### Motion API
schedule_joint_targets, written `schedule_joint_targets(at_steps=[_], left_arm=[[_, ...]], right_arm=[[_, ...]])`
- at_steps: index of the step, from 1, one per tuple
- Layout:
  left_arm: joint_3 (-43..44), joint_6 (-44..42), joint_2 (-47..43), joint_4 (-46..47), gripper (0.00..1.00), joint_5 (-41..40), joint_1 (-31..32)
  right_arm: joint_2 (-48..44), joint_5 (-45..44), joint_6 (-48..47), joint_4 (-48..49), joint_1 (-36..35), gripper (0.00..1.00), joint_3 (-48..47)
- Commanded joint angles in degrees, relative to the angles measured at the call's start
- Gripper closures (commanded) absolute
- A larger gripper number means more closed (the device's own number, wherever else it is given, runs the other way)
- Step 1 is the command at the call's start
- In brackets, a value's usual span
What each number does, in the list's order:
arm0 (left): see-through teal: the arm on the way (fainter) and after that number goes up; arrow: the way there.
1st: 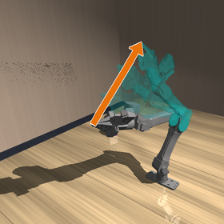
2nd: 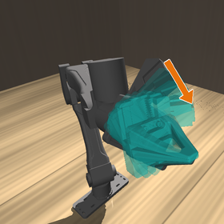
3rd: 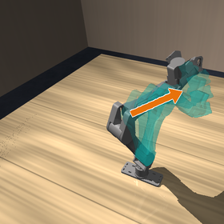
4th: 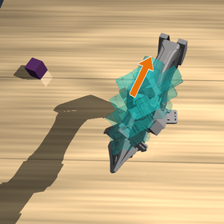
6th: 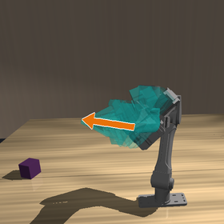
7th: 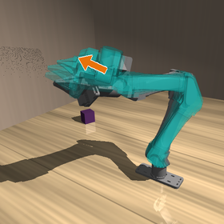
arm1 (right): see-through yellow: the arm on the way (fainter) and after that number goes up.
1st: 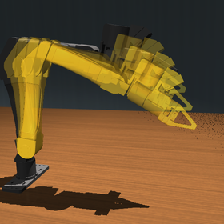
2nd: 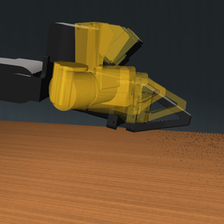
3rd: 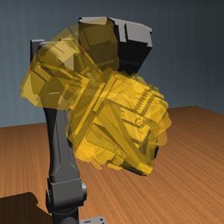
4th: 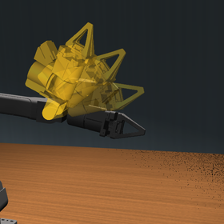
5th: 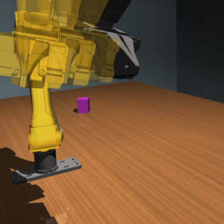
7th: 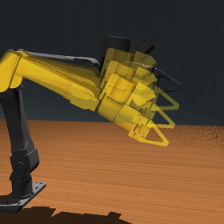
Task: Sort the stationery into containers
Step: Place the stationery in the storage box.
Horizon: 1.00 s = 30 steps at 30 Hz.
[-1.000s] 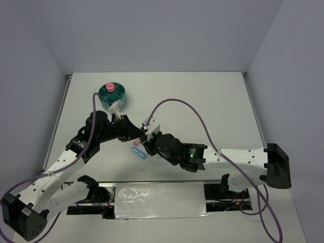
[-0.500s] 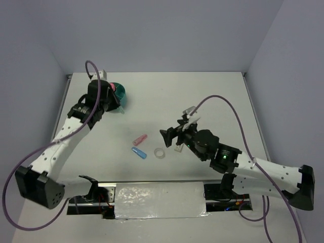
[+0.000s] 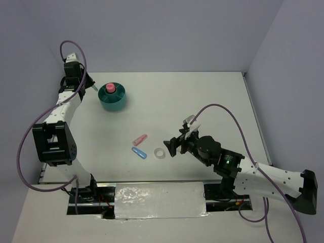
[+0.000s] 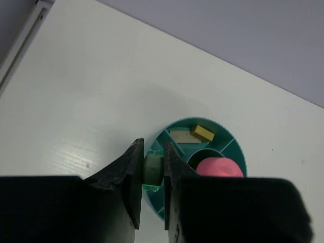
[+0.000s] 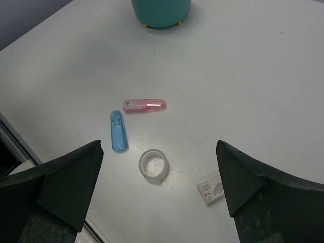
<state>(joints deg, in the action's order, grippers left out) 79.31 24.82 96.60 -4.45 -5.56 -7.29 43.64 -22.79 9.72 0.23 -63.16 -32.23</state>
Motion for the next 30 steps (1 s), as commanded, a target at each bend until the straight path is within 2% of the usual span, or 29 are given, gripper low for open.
schedule_joint_targets(at_steps=[1,7,10,13,16,17,18,19,20,21,24,27,30], left_arm=[[3.7,-3.1,2.9,6.6,1.00,4.1,0.1],[2.8,-0.6,5.4,8.6,1.00,4.9,0.2],[2.0,-0.4,5.6,8.4,0.95,3.1,0.3],[0.6,-0.6,5.6,8.4,0.85,2.5,0.3],[0.2,-0.1,6.0,6.7,0.64,2.3,0.3],[0.4,0.0,6.0,6.4,0.51,3.2,0.3],[0.3,0.1,5.9,6.2,0.44,3.5,0.3],[0.1,0.6,5.4,5.7,0.32,4.5,0.3],[0.1,0.6,5.2,5.7,0.27,4.9,0.3],[0.0,0.6,4.9,5.3,0.17,5.1,0.3],[0.5,1.3,3.9,4.6,0.06,7.0,-0.2],[1.3,3.7,2.2,1.7,0.04,9.7,-1.7],[4.2,7.4,-0.8,-4.5,0.01,7.0,-2.1]], right_arm=[[0.7,2.0,0.4,0.4,0.1,0.00,-1.3],[3.2,0.8,0.4,0.2,0.1,0.00,-2.0],[3.2,0.6,0.6,0.1,0.2,0.00,-2.2],[2.9,1.0,0.6,0.5,0.1,0.00,-1.9],[3.5,1.0,0.4,0.3,0.1,0.00,-2.3],[4.2,0.8,0.5,0.2,0.1,0.00,-2.7],[4.6,0.8,0.5,0.2,0.2,0.00,-2.8],[5.6,0.8,0.4,0.3,0.2,0.00,-3.0],[6.3,0.7,0.4,0.4,0.1,0.00,-3.2],[7.1,0.7,0.5,0.4,0.1,0.00,-3.5],[11.5,2.4,0.5,0.5,0.1,0.00,-4.9],[19.6,4.3,0.5,0.2,0.0,0.01,-8.0],[27.3,8.0,1.0,-1.2,-0.1,0.01,-12.2]])
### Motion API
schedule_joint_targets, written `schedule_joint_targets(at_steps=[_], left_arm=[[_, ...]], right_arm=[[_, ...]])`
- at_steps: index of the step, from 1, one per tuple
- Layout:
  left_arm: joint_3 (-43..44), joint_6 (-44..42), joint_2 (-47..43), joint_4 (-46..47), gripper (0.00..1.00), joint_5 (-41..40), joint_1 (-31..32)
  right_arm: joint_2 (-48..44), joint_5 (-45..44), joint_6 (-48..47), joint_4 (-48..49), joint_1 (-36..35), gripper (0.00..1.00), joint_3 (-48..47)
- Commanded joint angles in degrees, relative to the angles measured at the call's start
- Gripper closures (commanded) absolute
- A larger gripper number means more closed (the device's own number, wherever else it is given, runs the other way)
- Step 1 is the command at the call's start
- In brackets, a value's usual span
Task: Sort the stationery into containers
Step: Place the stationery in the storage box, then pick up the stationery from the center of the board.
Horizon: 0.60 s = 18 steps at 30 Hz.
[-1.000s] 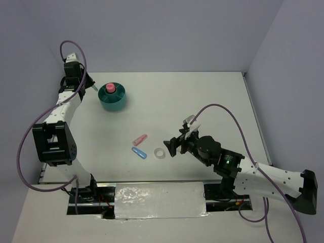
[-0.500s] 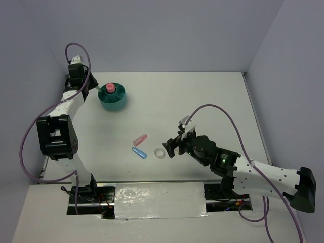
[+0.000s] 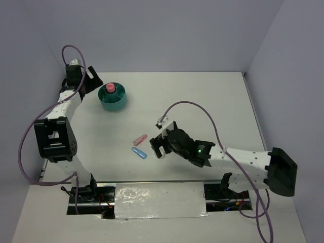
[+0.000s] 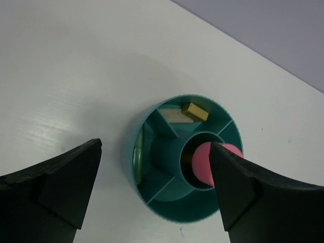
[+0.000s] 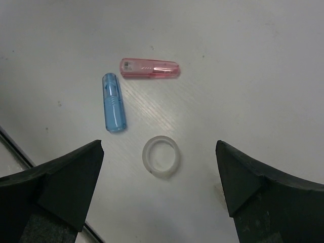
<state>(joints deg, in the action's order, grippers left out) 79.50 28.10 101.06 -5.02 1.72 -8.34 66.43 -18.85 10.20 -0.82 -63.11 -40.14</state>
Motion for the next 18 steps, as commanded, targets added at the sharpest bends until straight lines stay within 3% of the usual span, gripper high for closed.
schedule_joint_targets(at_steps=[1,3,6,8,13,18], left_arm=[[5.1,5.5,-7.0,-7.3,0.01,-1.4,-1.1],[8.5,8.6,-8.7,-19.0,0.01,-5.8,-1.1],[7.2,8.4,-12.9,-27.4,0.01,-0.9,-1.1],[1.4,6.2,-17.6,-28.0,0.01,3.1,-0.9],[-17.8,3.6,-35.7,-24.3,0.01,5.3,-0.5],[-23.5,-1.3,-45.1,-25.0,0.01,3.3,-0.6]], right_arm=[[6.6,5.0,0.3,-1.1,-0.2,0.02,-6.7],[13.7,6.4,-0.5,-3.6,-0.3,0.05,-11.8],[22.8,6.7,-2.1,-8.8,-0.5,0.15,-17.9],[29.0,7.6,-2.8,-10.2,-0.6,0.24,-20.8],[37.9,10.9,-3.8,-13.8,-2.5,0.26,-27.3],[43.2,11.0,-4.3,-16.7,-4.1,0.34,-31.4]])
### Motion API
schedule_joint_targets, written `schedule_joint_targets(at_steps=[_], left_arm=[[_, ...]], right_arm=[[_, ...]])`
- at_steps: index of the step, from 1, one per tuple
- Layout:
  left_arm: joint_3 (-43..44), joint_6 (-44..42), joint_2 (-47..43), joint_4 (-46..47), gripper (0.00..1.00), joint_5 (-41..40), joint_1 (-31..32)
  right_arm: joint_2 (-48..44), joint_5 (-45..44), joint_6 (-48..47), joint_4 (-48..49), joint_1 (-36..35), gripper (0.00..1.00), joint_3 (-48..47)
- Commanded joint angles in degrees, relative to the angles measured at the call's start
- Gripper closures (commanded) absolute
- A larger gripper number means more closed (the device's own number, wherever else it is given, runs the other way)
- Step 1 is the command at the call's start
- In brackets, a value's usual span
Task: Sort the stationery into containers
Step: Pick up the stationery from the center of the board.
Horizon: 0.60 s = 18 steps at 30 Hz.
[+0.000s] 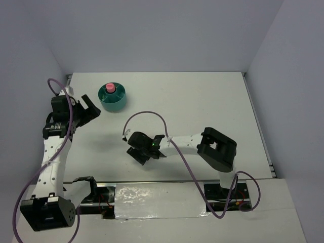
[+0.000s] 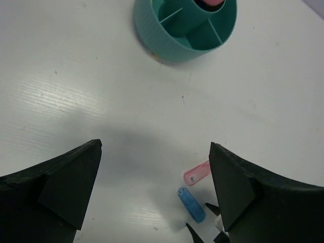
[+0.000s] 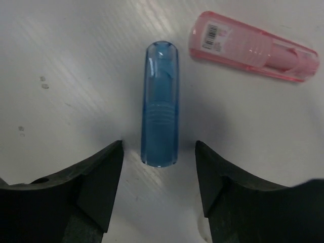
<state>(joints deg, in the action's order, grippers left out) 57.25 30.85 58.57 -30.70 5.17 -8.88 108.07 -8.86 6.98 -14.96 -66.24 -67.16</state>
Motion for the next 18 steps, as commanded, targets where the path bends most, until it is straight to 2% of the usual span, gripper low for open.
schedule_joint_targets(at_steps=[1,2,4,5,6,7,8,11,13,18], left_arm=[[-2.7,-4.6,-3.2,0.6,0.01,-0.7,-0.2],[-3.1,-5.3,-3.5,0.1,0.01,-0.9,-0.1],[-3.7,-5.5,-4.3,-0.4,0.01,-1.4,-0.2],[-3.8,-5.5,-4.5,-0.4,0.01,-1.5,-0.2],[-4.3,-5.4,-5.1,-0.4,0.01,-1.3,-0.2],[-4.6,-4.8,-5.4,-0.5,0.01,-1.3,-0.2],[-5.0,-4.5,-6.0,-0.4,0.01,-1.0,-0.2],[-6.3,-3.3,-7.2,-0.8,0.01,0.6,-0.2],[-7.7,-2.9,-8.8,-1.1,0.01,5.0,-0.2],[-10.9,-1.8,-12.9,1.0,0.01,20.0,-0.1]], right_arm=[[3.5,0.7,-0.8,-2.8,-1.1,0.36,-5.0],[4.6,1.2,-0.8,-3.1,-1.2,0.45,-6.0],[6.9,2.9,-1.0,-3.7,-1.8,0.51,-6.8],[7.4,4.6,-1.2,-3.8,-2.4,0.59,-7.4],[7.9,5.7,-1.5,-3.6,-3.1,0.62,-7.6],[7.9,7.4,-2.1,-3.4,-4.6,0.73,-8.1],[7.8,8.3,-2.4,-2.5,-5.2,0.75,-8.1],[4.5,14.4,-3.5,1.8,-6.6,0.81,-7.0],[1.9,15.7,-3.3,6.1,-6.7,0.82,-4.9],[-8.7,10.0,-2.1,13.0,-6.7,0.84,0.2]])
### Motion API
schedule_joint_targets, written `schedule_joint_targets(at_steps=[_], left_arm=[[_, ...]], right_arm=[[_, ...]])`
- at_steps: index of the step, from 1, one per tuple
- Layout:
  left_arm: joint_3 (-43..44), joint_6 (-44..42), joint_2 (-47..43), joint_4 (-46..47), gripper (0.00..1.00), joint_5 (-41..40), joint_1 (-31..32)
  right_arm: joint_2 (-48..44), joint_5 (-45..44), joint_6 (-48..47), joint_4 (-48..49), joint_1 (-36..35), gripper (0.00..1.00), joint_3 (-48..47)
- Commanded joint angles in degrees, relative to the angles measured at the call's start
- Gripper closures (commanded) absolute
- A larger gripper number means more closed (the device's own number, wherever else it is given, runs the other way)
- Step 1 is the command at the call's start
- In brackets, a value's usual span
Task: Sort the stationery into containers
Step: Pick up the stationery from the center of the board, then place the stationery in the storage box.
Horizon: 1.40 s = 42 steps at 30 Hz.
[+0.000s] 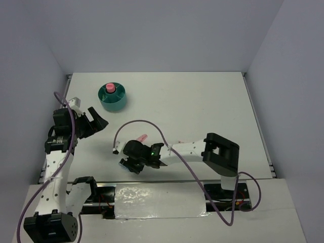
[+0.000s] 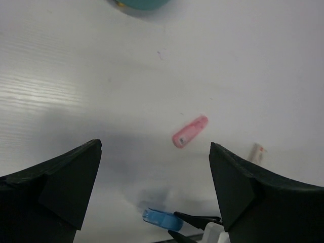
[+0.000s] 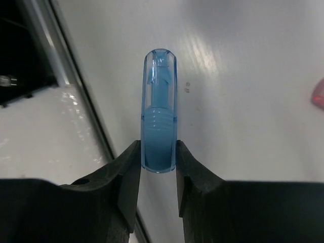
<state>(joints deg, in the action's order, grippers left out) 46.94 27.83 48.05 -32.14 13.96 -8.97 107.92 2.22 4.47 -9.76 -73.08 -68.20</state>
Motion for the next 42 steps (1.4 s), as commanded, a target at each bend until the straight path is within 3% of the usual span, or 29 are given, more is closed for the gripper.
schedule_joint_targets(at_steps=[1,4,10,15,27,30,31,32,33,34,35,37,39,40,42], left_arm=[[-1.1,1.2,-2.8,2.9,0.01,18.0,0.0],[-1.0,1.7,-3.6,3.8,0.01,28.5,-0.1],[-1.5,4.3,-7.4,5.9,0.01,34.8,-0.1],[-4.0,4.9,-6.1,7.8,0.01,38.0,0.0],[-7.0,4.8,-5.5,10.6,0.15,39.9,1.3],[-7.3,5.9,-5.5,12.2,0.29,39.9,2.2],[-7.2,6.1,-5.4,12.5,0.54,39.8,2.4],[-7.1,6.2,-5.3,12.5,0.66,39.7,2.7],[-6.5,6.3,-5.2,12.6,0.86,39.5,2.8],[-6.2,6.4,-5.1,12.6,0.94,38.9,2.8],[-5.1,6.2,-4.9,12.4,1.00,37.8,2.9],[-3.7,5.0,-4.5,10.4,1.00,32.6,3.2],[-0.7,3.4,-3.7,8.7,1.00,27.2,3.3],[0.4,2.9,-2.1,6.8,1.00,18.3,3.4],[4.7,3.6,0.3,5.2,1.00,7.5,3.5]], right_arm=[[-10.7,-2.1,0.4,8.7,0.1,0.84,1.7],[-13.2,-6.9,0.6,9.6,0.0,0.85,3.3],[-20.5,-15.8,1.6,16.9,0.0,0.86,8.4],[-21.1,-15.5,-0.2,17.0,0.0,0.86,6.2],[-17.4,-17.1,-3.5,16.2,0.4,0.85,-0.6],[-15.7,-16.9,-3.7,15.5,0.8,0.85,-2.8],[-15.5,-16.6,-3.8,15.5,1.0,0.85,-3.5],[-15.2,-16.5,-3.9,15.6,1.1,0.85,-3.7],[-14.8,-16.4,-3.9,15.6,1.4,0.84,-4.2],[-14.7,-16.3,-3.9,15.5,1.4,0.83,-4.3],[-14.6,-16.1,-3.8,15.6,1.6,0.79,-4.4],[-15.0,-15.8,-3.5,15.9,2.1,0.66,-3.7],[-16.9,-16.8,-2.5,16.8,2.4,0.06,-1.1],[-17.8,-17.3,-1.9,17.0,3.4,0.00,0.0],[-21.7,-18.4,0.8,17.1,4.8,0.00,5.0]])
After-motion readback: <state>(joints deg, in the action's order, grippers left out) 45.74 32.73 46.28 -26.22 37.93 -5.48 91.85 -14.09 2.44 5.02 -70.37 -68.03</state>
